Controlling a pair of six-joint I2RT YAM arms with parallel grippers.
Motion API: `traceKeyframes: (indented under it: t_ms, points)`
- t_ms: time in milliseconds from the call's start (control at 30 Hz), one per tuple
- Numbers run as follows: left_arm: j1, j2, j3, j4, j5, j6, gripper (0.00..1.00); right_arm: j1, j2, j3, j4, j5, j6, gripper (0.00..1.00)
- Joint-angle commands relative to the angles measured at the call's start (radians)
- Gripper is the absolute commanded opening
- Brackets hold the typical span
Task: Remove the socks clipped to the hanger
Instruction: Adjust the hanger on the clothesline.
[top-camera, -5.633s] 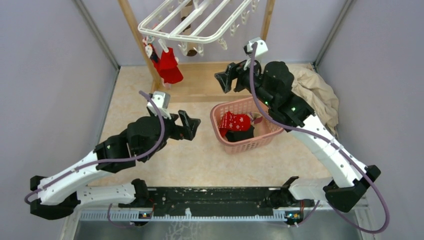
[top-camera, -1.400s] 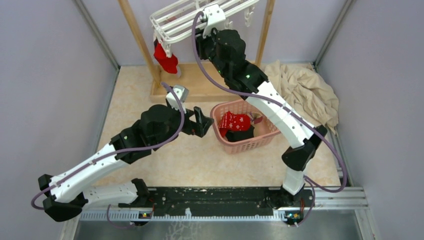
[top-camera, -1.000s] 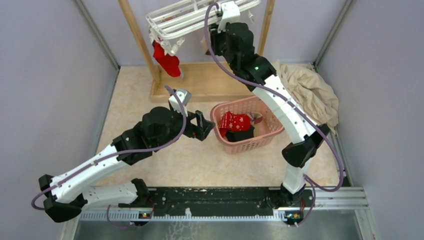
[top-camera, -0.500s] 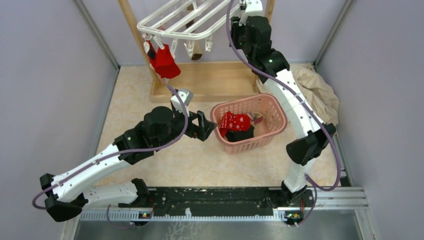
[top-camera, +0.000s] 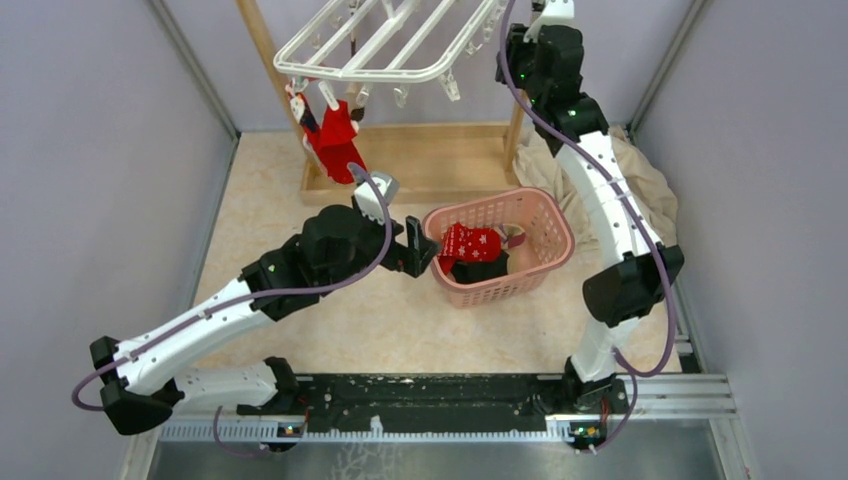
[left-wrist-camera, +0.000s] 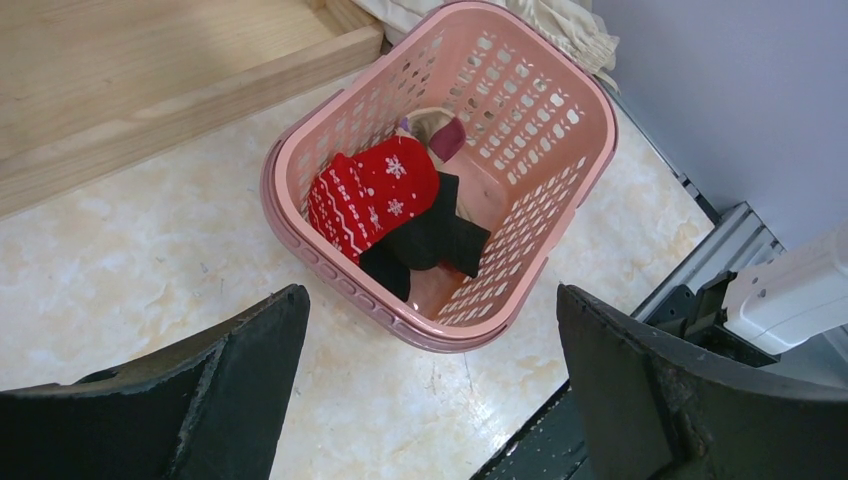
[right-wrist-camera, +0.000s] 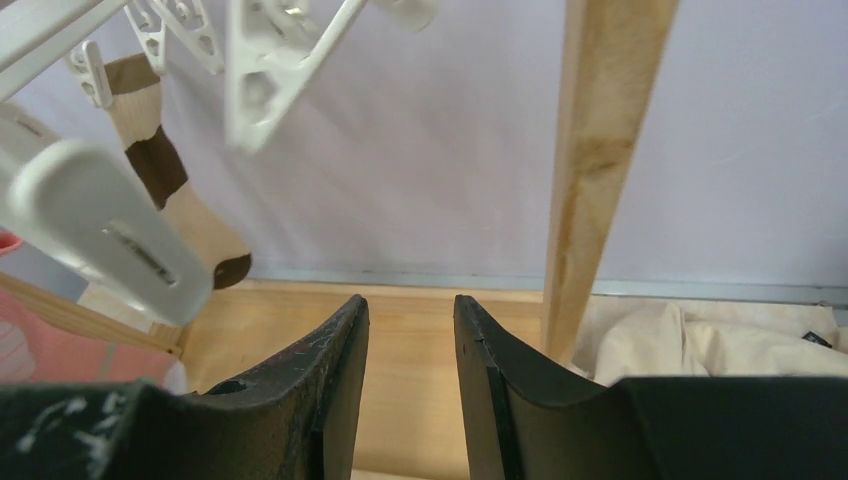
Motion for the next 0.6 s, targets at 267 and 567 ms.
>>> traceKeyframes:
  t_ms: [267,567]
  points:
    - [0.003,0.04,0.073,-0.032,-0.005,0.003,0.99,-0.059,-0.083,0.011,0.011,-0.106,0.007,0.47]
    - [0.002,0.049,0.088,-0.059,-0.017,0.004,0.99,0.003,-0.315,-0.133,-0.096,-0.205,0.019,0.72]
